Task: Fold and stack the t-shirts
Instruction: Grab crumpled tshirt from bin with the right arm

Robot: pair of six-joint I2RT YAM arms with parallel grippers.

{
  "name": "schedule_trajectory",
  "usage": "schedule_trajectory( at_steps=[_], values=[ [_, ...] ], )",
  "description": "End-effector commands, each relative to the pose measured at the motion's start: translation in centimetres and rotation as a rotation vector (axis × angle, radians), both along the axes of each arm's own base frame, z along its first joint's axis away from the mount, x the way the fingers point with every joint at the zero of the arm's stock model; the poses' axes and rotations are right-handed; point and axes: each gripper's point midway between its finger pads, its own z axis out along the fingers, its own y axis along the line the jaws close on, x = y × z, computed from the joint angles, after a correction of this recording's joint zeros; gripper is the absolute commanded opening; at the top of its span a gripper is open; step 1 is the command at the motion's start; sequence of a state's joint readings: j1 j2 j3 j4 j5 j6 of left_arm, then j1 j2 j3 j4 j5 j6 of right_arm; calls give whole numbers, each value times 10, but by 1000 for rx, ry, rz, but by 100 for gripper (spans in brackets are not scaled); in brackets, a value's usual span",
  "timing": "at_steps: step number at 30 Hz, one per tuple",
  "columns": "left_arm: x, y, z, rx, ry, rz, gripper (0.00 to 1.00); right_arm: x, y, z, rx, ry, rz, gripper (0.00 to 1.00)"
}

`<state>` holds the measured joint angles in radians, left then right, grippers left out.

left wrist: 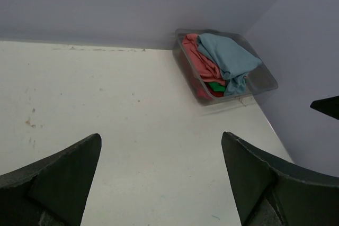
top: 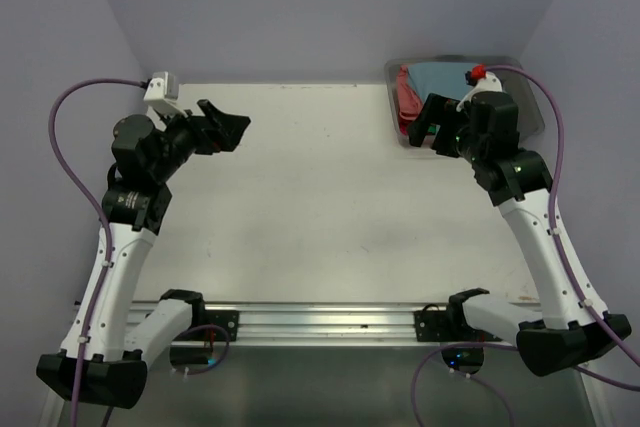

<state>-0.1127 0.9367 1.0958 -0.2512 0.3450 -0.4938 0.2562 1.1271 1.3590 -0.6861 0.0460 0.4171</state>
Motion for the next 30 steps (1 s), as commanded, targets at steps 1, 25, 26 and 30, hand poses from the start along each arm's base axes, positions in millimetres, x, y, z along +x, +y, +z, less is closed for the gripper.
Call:
schedule_trajectory(
  at_steps=[1,25,26,30],
  values=[
    [1,-5,4,-3,-39,-27,100,4,-7,14,-32,-47,-16,99],
    [-11,-3,-19,45,8,-40,100,197,-86,-78,-419,225,-503,99],
    [-14,-2,-19,50,2,-39,100,201,-90,-81,-404,230,-511,99],
    [-15,1,-24,67,9,-22,100,211,-115,-95,-336,270,-593,99]
  ],
)
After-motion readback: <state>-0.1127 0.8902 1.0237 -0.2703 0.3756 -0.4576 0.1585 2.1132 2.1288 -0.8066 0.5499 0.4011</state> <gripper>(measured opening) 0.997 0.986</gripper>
